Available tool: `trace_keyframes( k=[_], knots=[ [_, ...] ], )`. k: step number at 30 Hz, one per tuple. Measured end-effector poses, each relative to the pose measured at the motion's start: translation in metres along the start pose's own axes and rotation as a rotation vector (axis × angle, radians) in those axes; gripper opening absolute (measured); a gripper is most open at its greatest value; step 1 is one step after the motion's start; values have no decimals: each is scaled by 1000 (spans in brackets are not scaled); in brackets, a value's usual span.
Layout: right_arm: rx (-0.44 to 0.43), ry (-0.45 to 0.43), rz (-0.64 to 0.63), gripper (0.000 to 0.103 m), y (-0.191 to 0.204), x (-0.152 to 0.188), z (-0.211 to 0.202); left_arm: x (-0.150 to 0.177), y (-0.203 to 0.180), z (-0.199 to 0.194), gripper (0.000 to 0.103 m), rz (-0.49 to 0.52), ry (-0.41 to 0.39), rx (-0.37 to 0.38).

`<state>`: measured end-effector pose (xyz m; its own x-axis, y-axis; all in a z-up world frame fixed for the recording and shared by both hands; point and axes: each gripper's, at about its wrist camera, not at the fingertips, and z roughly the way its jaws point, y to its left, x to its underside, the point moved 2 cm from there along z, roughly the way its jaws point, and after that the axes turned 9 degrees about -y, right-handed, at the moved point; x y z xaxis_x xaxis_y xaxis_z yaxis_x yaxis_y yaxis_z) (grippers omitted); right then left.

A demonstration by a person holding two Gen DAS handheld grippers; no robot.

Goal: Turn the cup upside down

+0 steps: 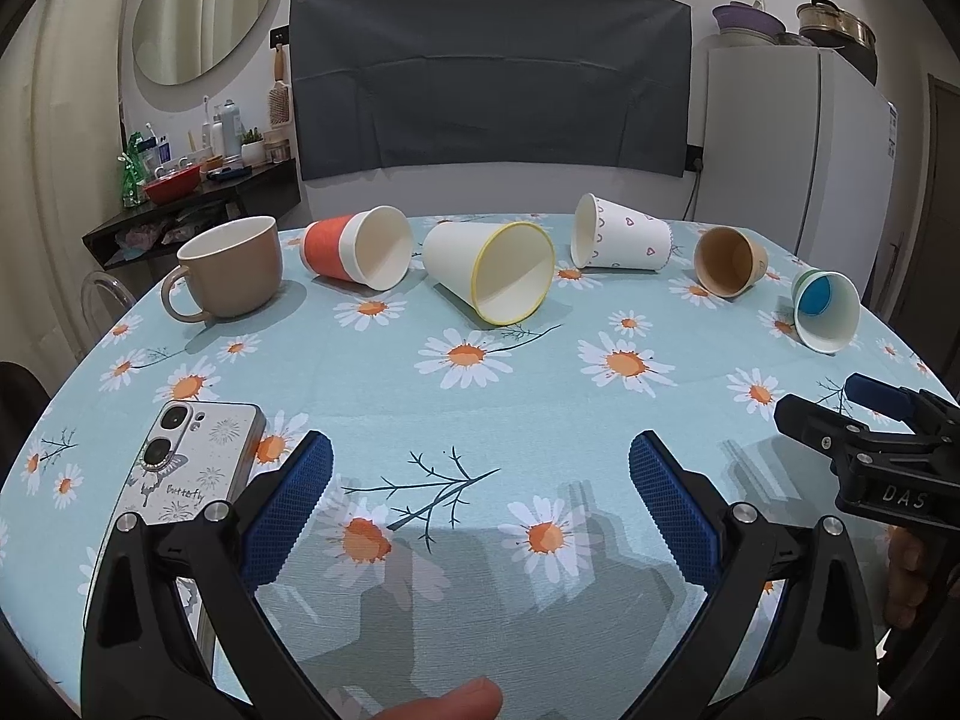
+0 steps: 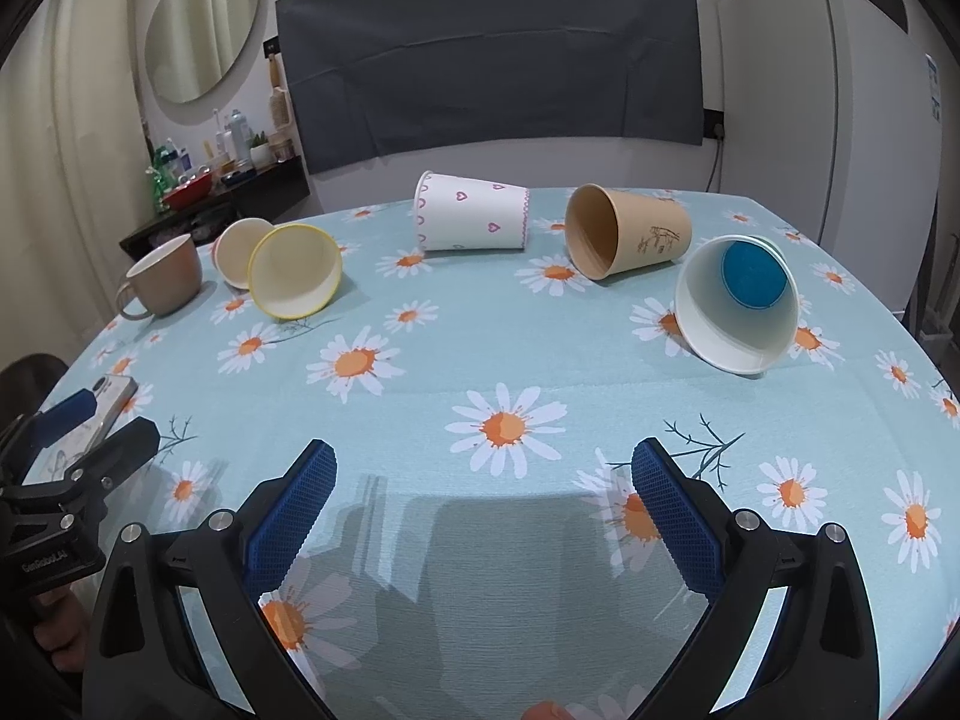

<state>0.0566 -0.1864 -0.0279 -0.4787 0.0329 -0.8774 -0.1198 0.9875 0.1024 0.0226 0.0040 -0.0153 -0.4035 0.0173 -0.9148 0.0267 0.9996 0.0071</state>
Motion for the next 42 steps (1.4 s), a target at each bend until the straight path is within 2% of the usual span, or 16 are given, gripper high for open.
trace_keyframes(
  k=[42],
  knots=[
    [2,11,3,95,-1,1,1,0,-2,-3,97,13,-2,-3]
  ],
)
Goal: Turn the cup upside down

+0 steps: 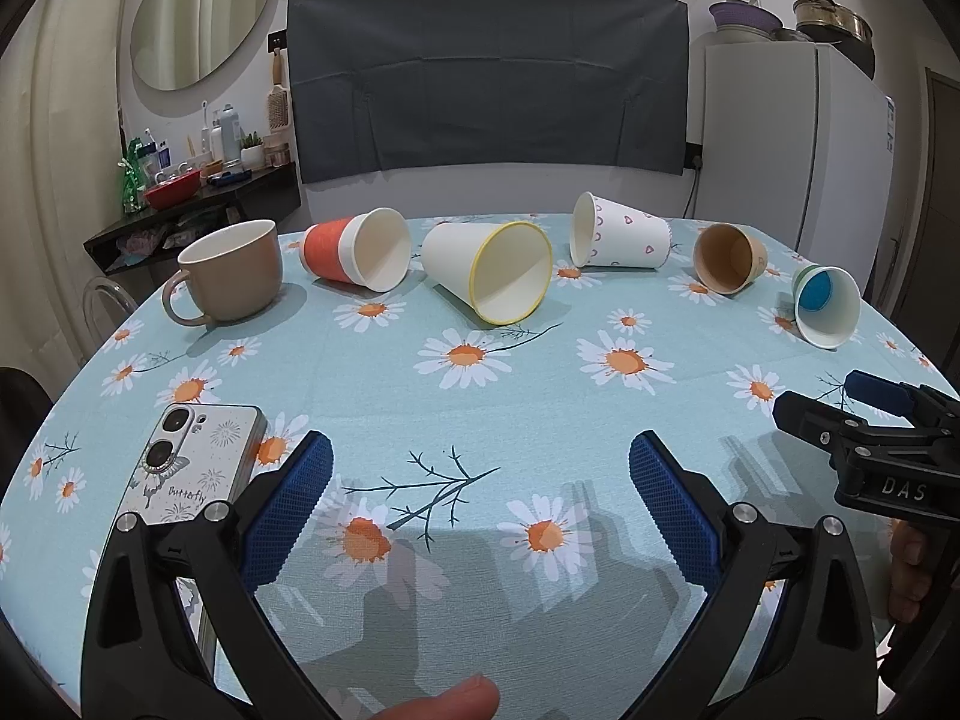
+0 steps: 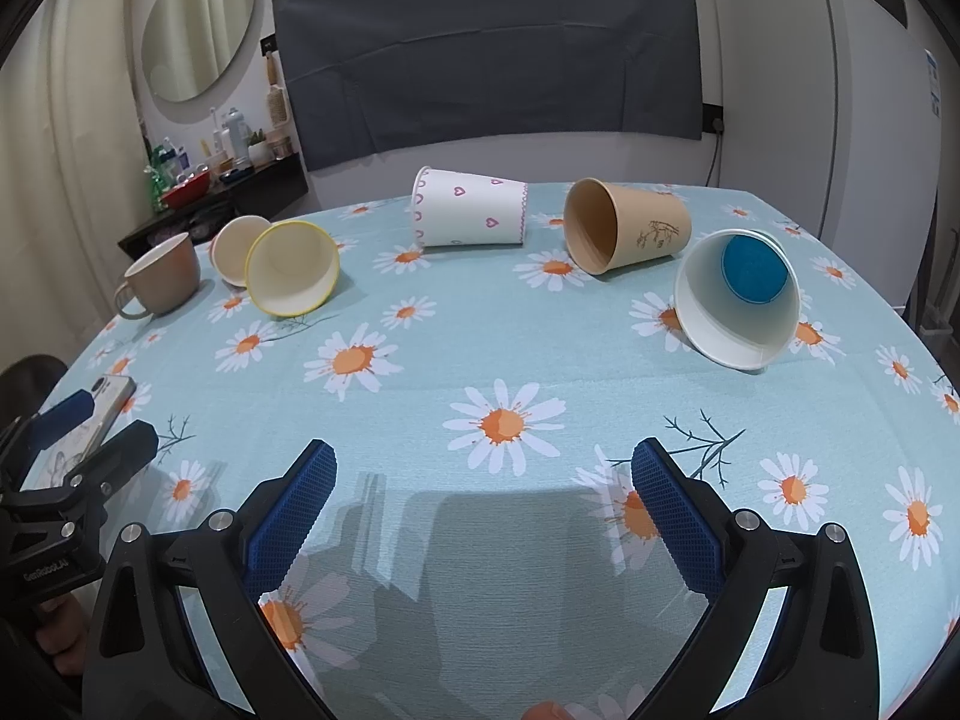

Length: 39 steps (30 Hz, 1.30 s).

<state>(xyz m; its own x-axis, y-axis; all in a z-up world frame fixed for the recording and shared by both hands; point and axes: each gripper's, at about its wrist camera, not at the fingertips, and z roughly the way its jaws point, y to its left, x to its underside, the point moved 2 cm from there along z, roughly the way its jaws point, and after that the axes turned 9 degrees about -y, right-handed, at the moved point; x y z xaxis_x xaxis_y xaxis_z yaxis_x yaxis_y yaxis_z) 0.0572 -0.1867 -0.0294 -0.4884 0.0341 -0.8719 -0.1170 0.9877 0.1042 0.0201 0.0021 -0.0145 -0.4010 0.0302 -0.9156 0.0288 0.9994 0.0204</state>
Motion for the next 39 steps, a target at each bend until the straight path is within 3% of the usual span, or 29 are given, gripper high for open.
trace_keyframes(
  k=[16,19,26,30,35,39],
  knots=[
    [1,12,0,95,0,0,2,1,3,4,97,-5,19,-10],
    [41,13,-10,95,2,0,2,-1,0,5,97,18,23,-40],
    [17,49,-31,95,9,-6,8,-6,-6,10,97,74,40,-59],
    [39,34,-56,95,10,-19,9,-21,4,16,97,44,45,-84],
    [39,10,-71,95,11,-41,13,-44,24,31,97,-67,93,-76],
    [49,-5,-101,95,16,-60,21,-61,30,43,97,-77,98,-91]
  ],
)
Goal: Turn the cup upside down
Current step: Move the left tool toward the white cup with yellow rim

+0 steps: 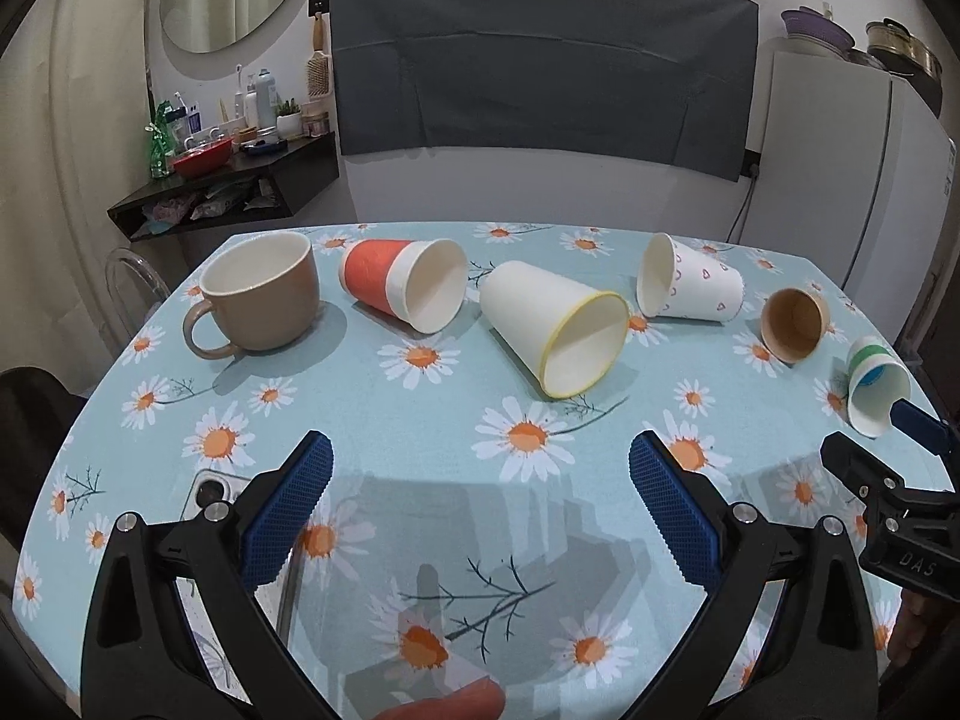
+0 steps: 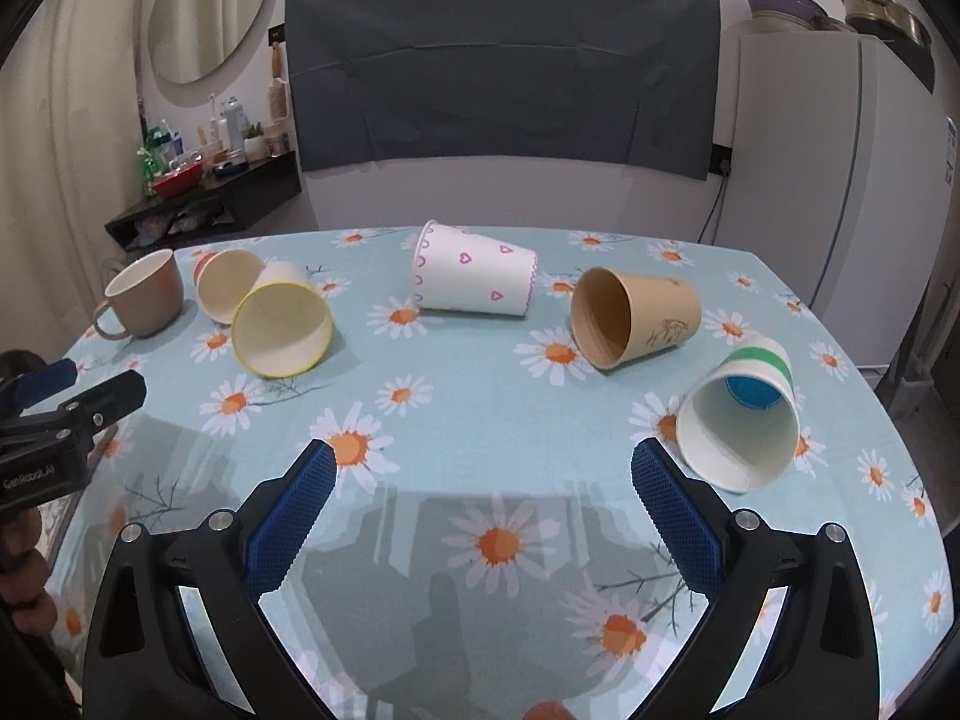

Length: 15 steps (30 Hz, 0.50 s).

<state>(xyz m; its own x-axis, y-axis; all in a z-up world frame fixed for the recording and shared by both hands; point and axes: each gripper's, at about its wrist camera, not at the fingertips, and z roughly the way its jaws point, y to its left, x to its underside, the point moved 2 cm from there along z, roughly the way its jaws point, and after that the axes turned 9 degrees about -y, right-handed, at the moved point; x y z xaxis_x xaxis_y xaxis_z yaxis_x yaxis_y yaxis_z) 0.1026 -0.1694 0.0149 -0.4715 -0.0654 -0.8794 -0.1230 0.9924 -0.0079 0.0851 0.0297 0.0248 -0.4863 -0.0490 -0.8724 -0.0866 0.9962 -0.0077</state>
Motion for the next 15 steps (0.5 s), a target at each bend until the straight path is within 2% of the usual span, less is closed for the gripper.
trace_keyframes(
  k=[9,15],
  knots=[
    [8,2,-59,95,5,-38,31,-36,-3,33,97,13,46,15],
    [-8,45,-65,95,5,-50,60,-44,-11,62,97,46,96,16]
  ],
)
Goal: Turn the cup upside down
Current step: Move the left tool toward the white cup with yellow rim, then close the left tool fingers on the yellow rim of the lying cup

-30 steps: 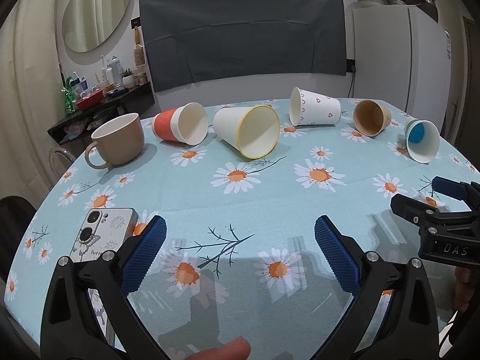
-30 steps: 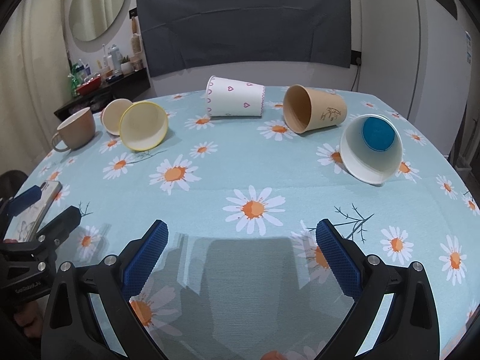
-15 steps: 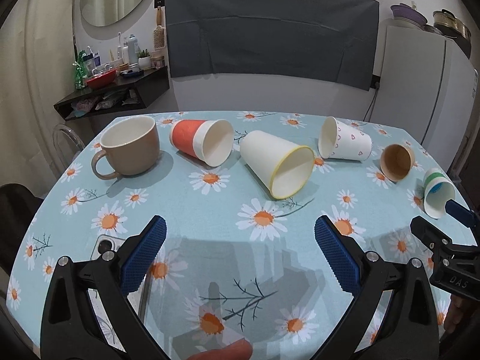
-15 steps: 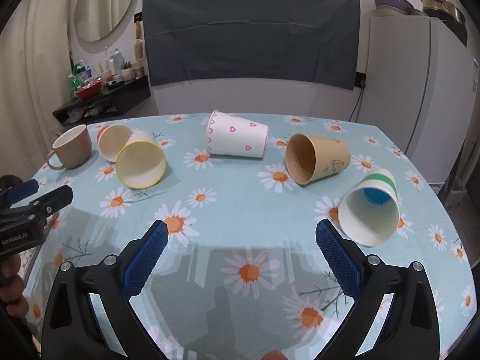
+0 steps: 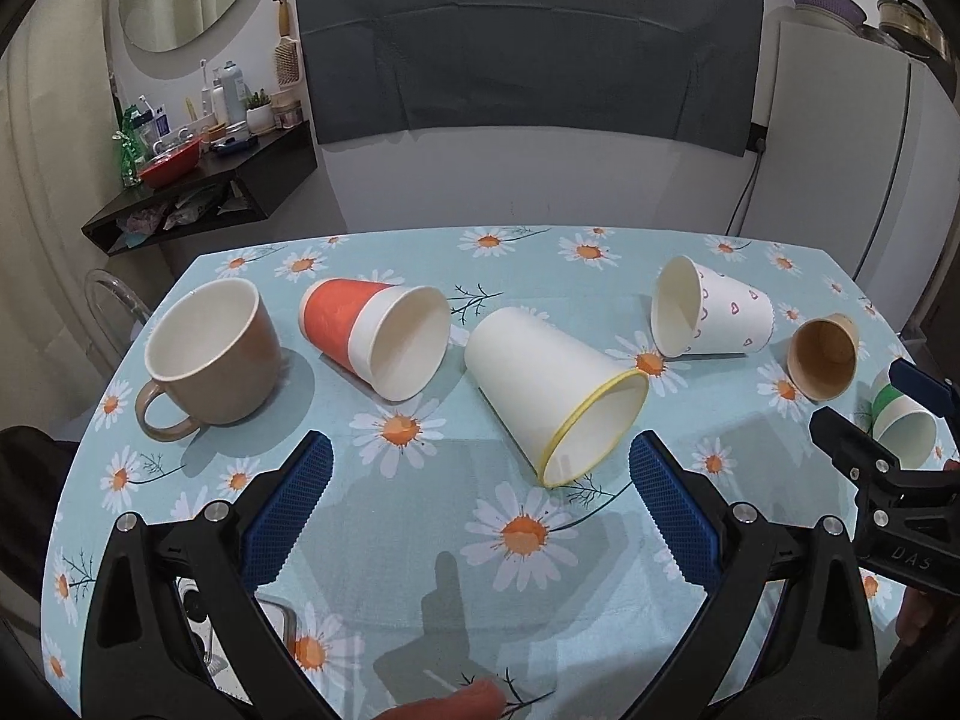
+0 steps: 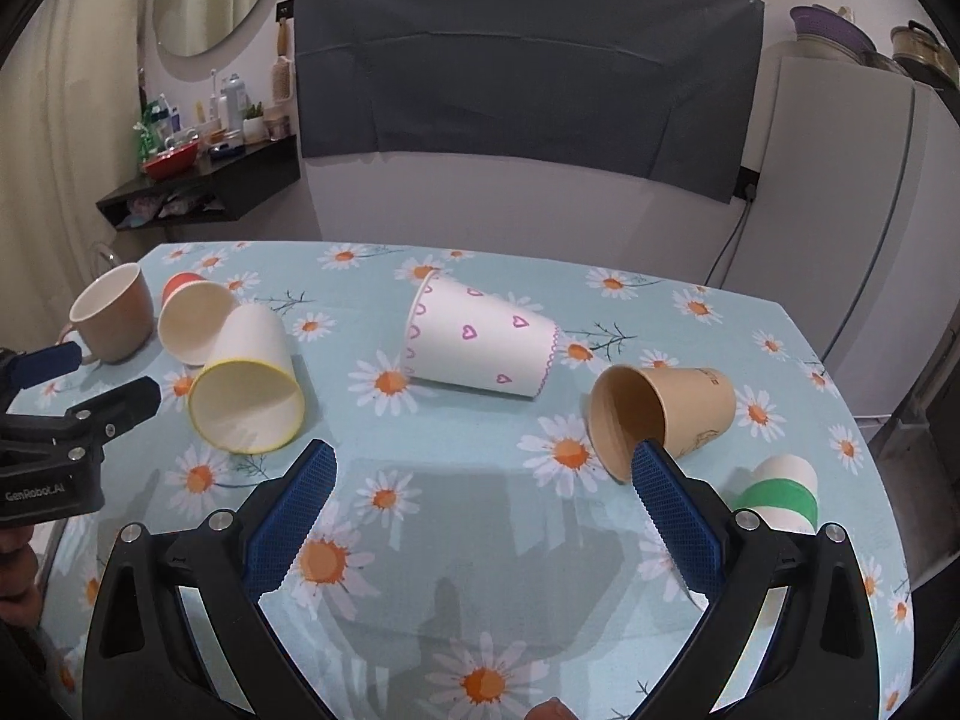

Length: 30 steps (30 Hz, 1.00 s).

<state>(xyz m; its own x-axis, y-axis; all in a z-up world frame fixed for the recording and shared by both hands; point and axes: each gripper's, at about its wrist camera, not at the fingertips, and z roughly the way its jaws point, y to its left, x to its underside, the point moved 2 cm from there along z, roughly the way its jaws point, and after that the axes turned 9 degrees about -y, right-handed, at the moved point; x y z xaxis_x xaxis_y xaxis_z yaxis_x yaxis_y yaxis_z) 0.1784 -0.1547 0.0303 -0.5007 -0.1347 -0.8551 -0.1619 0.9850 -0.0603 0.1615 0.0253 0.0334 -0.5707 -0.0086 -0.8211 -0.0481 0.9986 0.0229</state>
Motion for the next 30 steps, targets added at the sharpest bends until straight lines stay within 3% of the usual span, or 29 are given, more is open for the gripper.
trace_keyframes(
  k=[9,12,15,18,20,23,25,30],
  knots=[
    [-18,40,-2,95,2,1,24,2,-3,37,97,-2,65,1],
    [-29,59,0,95,2,4,30,4,-1,47,91,-25,78,-2],
    [-38,70,3,95,3,9,33,5,-3,51,79,-30,70,2],
    [-45,90,2,95,3,15,37,7,-7,53,58,-15,67,27],
    [-45,98,2,95,3,18,39,9,-9,53,35,-4,62,38],
    [-52,104,2,95,3,21,39,10,-9,53,16,-1,59,46],
    [-58,107,5,95,3,22,38,10,-8,53,7,-2,53,36],
    [-62,107,1,95,4,22,36,8,-6,48,5,-10,55,64]
  ],
)
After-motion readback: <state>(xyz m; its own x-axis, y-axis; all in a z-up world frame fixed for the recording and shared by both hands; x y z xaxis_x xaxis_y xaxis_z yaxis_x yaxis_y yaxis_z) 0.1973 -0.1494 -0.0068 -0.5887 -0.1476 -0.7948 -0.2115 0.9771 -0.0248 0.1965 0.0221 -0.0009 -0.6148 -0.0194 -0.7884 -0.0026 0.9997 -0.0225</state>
